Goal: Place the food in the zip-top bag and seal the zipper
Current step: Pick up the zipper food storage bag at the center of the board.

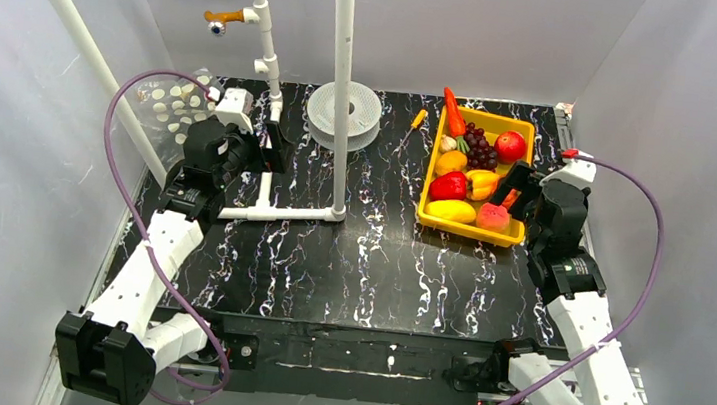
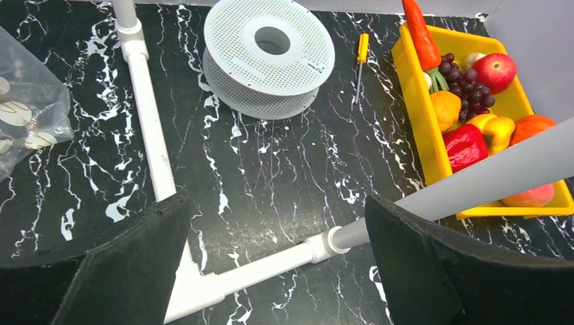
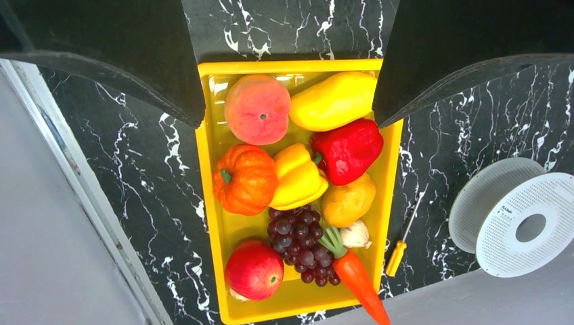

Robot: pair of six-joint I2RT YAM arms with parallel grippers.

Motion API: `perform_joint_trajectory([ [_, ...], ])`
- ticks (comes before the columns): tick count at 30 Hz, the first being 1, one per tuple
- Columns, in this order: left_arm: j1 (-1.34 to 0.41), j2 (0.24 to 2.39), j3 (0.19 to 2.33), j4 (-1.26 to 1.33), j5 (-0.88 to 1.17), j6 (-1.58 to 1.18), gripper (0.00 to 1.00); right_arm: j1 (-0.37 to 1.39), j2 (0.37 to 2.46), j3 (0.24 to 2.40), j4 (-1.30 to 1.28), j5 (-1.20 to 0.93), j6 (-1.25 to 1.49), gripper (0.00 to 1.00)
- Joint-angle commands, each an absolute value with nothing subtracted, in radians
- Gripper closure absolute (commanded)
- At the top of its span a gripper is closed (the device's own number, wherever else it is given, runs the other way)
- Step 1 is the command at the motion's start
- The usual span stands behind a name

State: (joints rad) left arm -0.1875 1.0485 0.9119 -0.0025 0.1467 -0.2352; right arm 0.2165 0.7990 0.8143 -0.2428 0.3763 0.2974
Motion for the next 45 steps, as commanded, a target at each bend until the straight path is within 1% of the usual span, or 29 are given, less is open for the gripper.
perform_joint_trajectory([
  [1,-0.185,1.02,0.915,0.027,0.129,-0.175,0.0,0.223,0.815,0.877,-0.296,0.417,0.335,0.0],
  [5,-0.185,1.01,0.889,0.061,0.141,-0.206,0.01,0.223,0.817,0.884,-0.33,0.365,0.337,0.0],
  [9,-0.186,1.009,0.878,0.054,0.111,-0.224,0.01,0.225,0.834,0.902,-0.374,0.321,0.346,0.0],
  [17,-0.185,1.04,0.926,-0.081,-0.028,-0.187,0.0,0.227,0.887,0.939,-0.464,0.309,0.395,0.0],
  [23,-0.185,1.085,0.958,-0.145,-0.096,-0.175,0.01,0.229,0.943,1.004,-0.558,0.194,0.41,0.0],
  [26,-0.185,1.128,0.969,-0.164,-0.171,-0.163,0.0,0.23,0.938,1.015,-0.57,0.143,0.42,0.0],
  [29,-0.186,1.204,0.999,-0.171,-0.26,-0.119,0.01,0.233,0.914,1.0,-0.545,0.087,0.419,0.0],
  [32,-0.186,1.325,1.066,-0.186,-0.359,-0.085,0.0,0.235,0.898,0.994,-0.528,0.047,0.419,0.0],
  [35,-0.185,1.452,1.145,-0.218,-0.422,-0.097,0.0,0.24,0.9,1.002,-0.53,0.017,0.415,0.0],
  [38,-0.185,1.554,1.207,-0.195,-0.474,-0.09,0.01,0.249,0.903,1.004,-0.534,0.007,0.417,0.0],
  [43,-0.185,1.764,1.4,-0.171,-0.575,0.019,0.0,0.264,0.896,1.004,-0.545,-0.035,0.415,0.0],
  [45,-0.185,1.846,1.48,-0.166,-0.669,0.061,0.0,0.273,0.89,1.003,-0.55,-0.035,0.41,0.0],
])
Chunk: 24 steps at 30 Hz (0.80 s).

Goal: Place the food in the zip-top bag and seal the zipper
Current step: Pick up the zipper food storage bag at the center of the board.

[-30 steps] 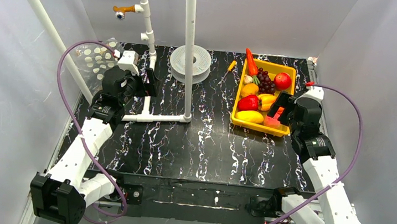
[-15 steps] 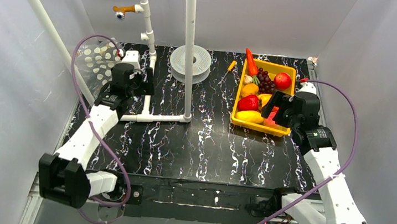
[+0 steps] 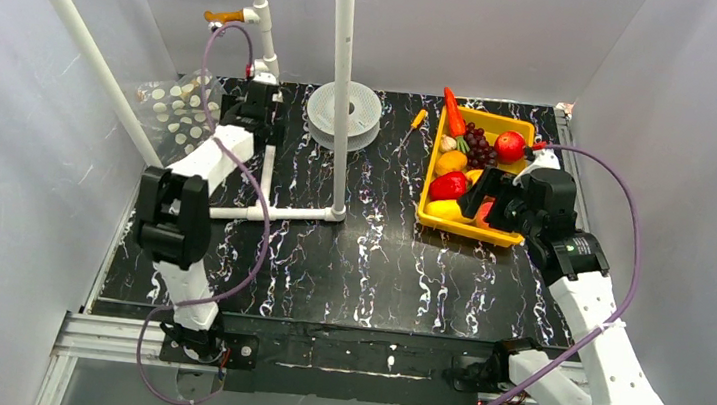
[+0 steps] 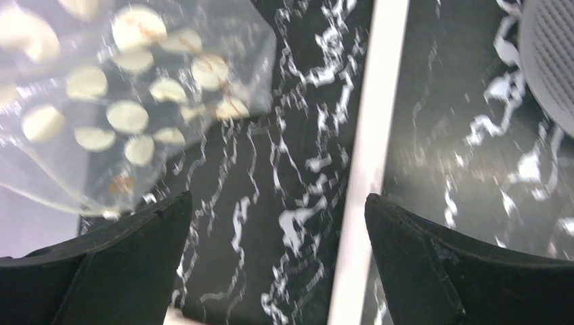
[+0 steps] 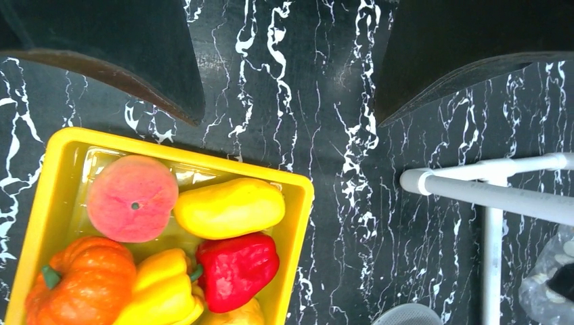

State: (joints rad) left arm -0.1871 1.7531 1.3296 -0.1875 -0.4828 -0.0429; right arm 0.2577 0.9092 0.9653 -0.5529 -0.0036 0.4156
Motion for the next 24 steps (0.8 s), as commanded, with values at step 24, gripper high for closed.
perform_joint_trajectory([
  [24,-0.085,2.178,1.744,0.323,-0.958,0.52,0.01,0.316,1.092,1.078,-0.625,-0.054,0.398,0.0],
])
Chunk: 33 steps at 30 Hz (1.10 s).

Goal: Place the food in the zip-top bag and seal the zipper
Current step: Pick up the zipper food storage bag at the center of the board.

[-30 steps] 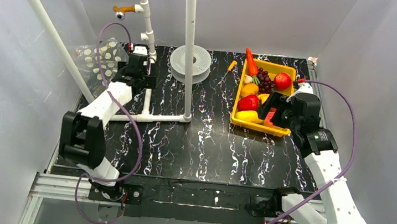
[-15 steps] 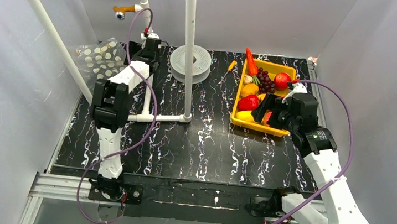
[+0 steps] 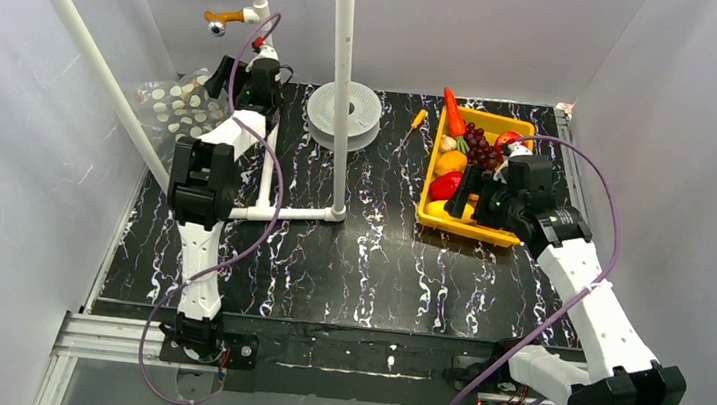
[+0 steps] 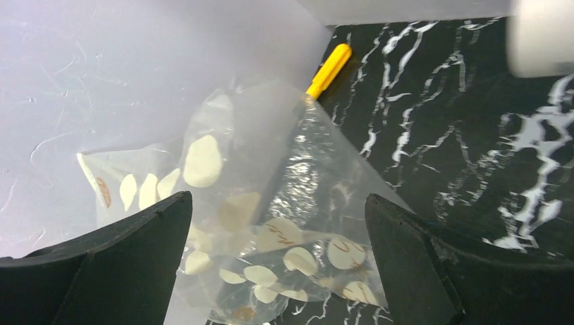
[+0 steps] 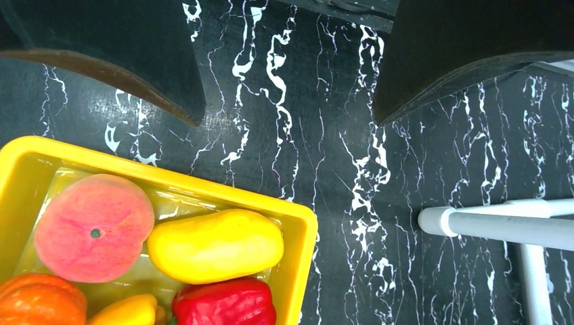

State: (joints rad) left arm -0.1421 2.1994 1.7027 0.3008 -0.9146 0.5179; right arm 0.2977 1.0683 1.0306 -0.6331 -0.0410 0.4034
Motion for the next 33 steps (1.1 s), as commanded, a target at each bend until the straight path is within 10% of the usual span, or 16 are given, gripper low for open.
perform_joint_trajectory([
  [1,-0.069,2.182,1.753,0.305,-0.957,0.504,0.01,0.32,1.101,1.079,-0.623,-0.054,0.401,0.0],
  [14,0.015,2.222,1.854,0.087,-0.876,0.348,0.01,0.342,1.128,1.09,-0.61,-0.042,0.397,0.0],
  [29,0.048,2.124,1.767,-0.093,-0.693,0.128,0.98,0.344,1.076,1.068,-0.601,-0.05,0.395,0.0],
  [33,0.041,2.078,1.739,-0.132,-0.645,0.082,1.0,0.344,1.061,1.057,-0.596,-0.054,0.396,0.0],
])
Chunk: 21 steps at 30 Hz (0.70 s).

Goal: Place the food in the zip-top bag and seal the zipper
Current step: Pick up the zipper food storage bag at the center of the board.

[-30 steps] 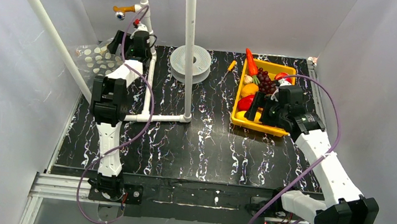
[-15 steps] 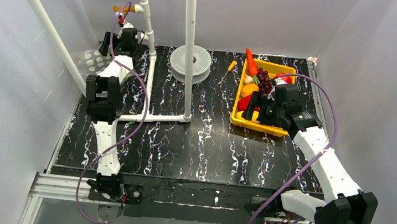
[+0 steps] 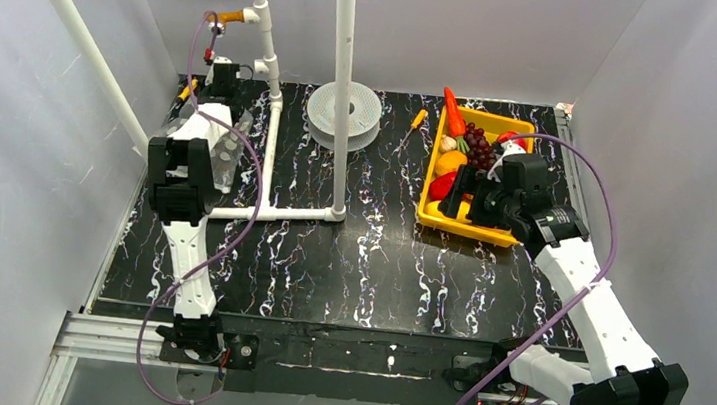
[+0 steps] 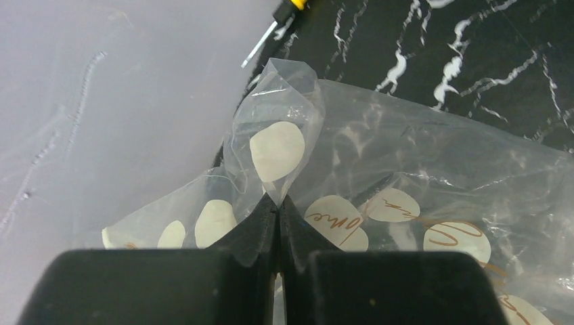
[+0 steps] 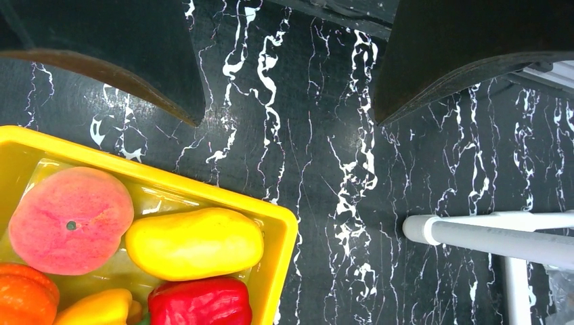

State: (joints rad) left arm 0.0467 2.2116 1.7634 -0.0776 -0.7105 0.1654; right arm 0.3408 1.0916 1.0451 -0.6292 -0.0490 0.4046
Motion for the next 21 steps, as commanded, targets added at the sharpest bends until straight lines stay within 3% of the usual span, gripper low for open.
perform_joint_trajectory([
  [1,0.034,2.067,1.729,-0.141,-0.64,0.08,1.0,0.344,1.057,1.052,-0.592,-0.056,0.395,0.0],
  [6,-0.021,1.967,1.665,-0.201,-0.594,0.036,1.0,0.344,1.042,1.02,-0.56,-0.066,0.395,0.0],
  [11,-0.035,1.901,1.719,-0.485,-0.537,-0.166,1.0,0.369,1.046,1.009,-0.553,-0.076,0.378,0.0],
  [21,-0.037,1.689,1.566,-0.708,-0.157,-0.454,1.0,0.521,1.094,1.005,-0.547,-0.057,0.397,0.0],
])
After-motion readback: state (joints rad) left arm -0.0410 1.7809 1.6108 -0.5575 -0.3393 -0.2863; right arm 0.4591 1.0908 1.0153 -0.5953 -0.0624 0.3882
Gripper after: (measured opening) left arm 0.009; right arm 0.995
